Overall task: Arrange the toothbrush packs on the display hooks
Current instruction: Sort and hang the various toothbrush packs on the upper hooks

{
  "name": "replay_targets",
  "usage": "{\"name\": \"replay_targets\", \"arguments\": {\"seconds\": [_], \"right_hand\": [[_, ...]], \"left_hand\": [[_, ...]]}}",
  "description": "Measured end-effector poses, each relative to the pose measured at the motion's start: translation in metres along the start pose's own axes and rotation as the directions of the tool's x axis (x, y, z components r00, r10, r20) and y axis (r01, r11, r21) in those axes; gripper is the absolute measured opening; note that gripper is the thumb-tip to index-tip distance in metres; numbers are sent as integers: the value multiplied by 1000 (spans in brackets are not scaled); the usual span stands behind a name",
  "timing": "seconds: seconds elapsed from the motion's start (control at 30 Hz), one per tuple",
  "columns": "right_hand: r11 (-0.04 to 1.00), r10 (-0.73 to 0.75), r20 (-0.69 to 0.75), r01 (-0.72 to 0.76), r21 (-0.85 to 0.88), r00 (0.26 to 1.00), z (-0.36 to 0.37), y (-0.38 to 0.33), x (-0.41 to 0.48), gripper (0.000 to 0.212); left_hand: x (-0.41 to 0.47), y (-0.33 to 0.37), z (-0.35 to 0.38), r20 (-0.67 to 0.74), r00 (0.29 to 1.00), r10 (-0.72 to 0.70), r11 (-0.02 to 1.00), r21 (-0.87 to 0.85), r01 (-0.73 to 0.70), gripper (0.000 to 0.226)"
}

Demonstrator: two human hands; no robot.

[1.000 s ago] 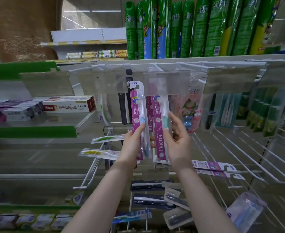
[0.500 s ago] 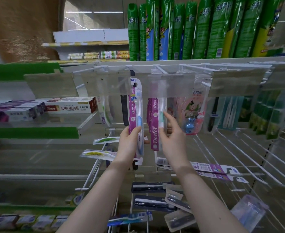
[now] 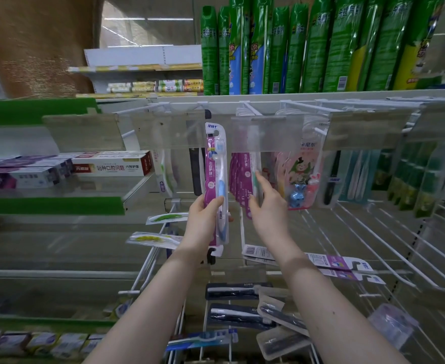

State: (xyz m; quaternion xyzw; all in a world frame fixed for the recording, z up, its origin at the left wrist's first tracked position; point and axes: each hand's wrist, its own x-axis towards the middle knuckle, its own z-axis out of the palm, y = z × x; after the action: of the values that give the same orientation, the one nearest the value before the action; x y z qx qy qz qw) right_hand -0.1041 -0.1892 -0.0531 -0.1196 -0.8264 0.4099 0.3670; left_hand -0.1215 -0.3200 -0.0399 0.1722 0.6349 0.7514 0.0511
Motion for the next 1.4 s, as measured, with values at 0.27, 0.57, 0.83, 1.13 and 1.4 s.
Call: {"name": "replay_targets", "arguments": {"seconds": [0.27,0.57,0.83,1.13,1.4], "right_hand": [[980,-3,84,-14,197,996,-9,-16,-19,41],[947,20,124,-58,317,992,-11,-31,-30,44],[949,36,115,-70,309,993,-16,-28,-38,45],[935,66,90,-93,341,994,-31,-18,-46,11],[953,92,-46,-74,295,995,-48,-15,-34,22]], "left_hand": [[-4,-3,7,30,1000,-7,1000,-2,7,15],[-14,-8,11,55,998,-40,999,-18,41,17],[-19,-10,9,82,997,-9,993,120,-1,18],[-20,-15,15,220,975,-42,963,270,-19,17],[-14,-6,23,148,987,-68,984,174,41,8]]}}
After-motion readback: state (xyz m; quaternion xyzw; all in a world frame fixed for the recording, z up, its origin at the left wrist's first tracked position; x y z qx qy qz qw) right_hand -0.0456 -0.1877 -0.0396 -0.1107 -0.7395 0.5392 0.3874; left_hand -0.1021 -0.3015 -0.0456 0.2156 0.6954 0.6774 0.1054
